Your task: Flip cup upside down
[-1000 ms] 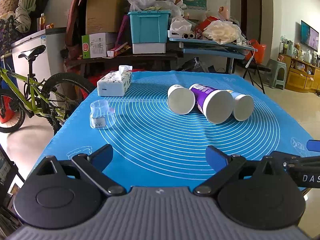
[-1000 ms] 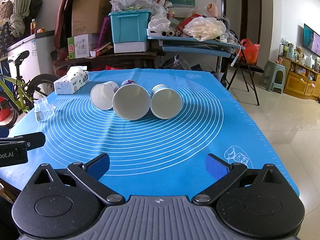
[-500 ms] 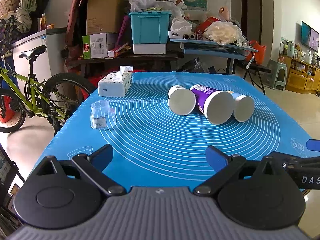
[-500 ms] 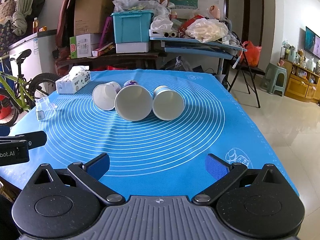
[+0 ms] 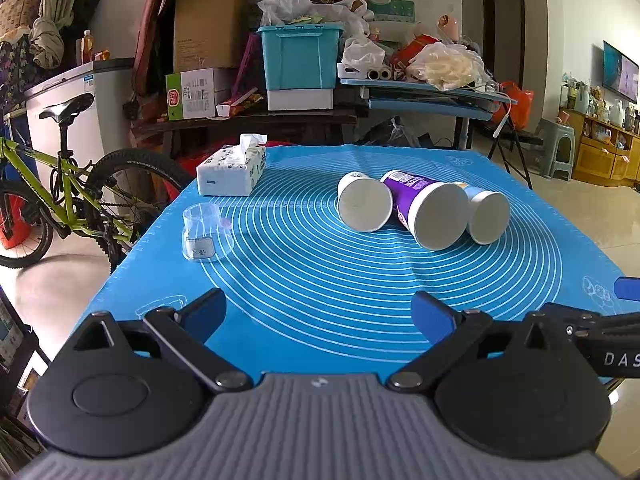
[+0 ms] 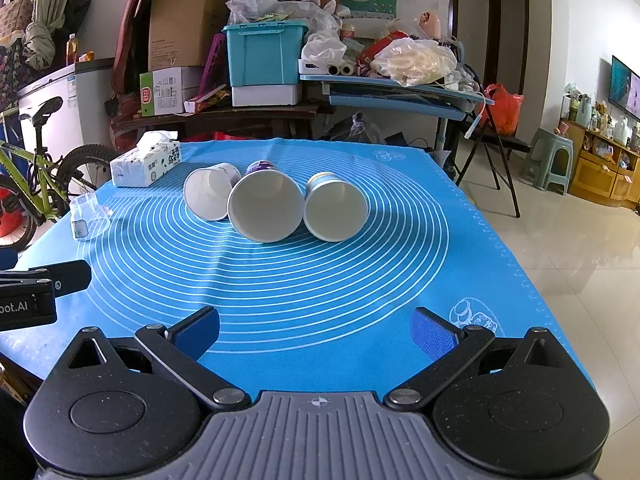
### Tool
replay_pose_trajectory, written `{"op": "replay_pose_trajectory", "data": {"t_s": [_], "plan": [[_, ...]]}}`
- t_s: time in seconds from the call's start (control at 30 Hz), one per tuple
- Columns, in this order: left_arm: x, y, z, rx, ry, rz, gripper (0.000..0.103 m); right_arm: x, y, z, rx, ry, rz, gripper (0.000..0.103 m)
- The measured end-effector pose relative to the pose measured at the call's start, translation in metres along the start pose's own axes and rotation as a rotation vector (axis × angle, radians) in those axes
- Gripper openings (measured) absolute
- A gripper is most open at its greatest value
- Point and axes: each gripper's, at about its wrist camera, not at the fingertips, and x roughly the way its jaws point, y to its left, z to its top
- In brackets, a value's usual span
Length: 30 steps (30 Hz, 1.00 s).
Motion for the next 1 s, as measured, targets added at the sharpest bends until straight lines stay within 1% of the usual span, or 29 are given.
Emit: {"op": "replay_pose_trajectory", "data": {"t_s": [0.2,0.33,0.5,0.63,0.77,0.9,1.0], "plan": [[0.003,0.003,0.007,-0.003,-0.005,0.006,0.098,0.004,-0.004,0.004,-0.003,-0.003,0.009,0.103],[0.012,0.005,0.022,-0.001,-0.006,-0.005,0.098,0.010,-0.005,0.010,-0.015,0.000,0.024,0.103],[0.032,0.002,0.043,0.006,-0.017,0.009,0.098,0.025,-0.006,0.025,-0.024,0.005,0.067,0.103],[0.060,-0.005,0.066,0.015,-0.011,-0.001,0.098,0.040,-0.005,0.039,-0.067,0.007,0.076,0.103],[0.096,-0.017,0.086,0.036,-0.009,0.021,0.098,0.057,-0.009,0.049,-0.076,0.012,0.082,0.103],[0.134,-0.026,0.102,0.031,0.005,0.034,0.098,0.072,-0.018,0.053,-0.067,0.020,0.095,0.103],[0.165,-0.032,0.112,0.022,0.040,0.049,0.098,0.082,-0.022,0.053,-0.060,0.026,0.109,0.103]]}}
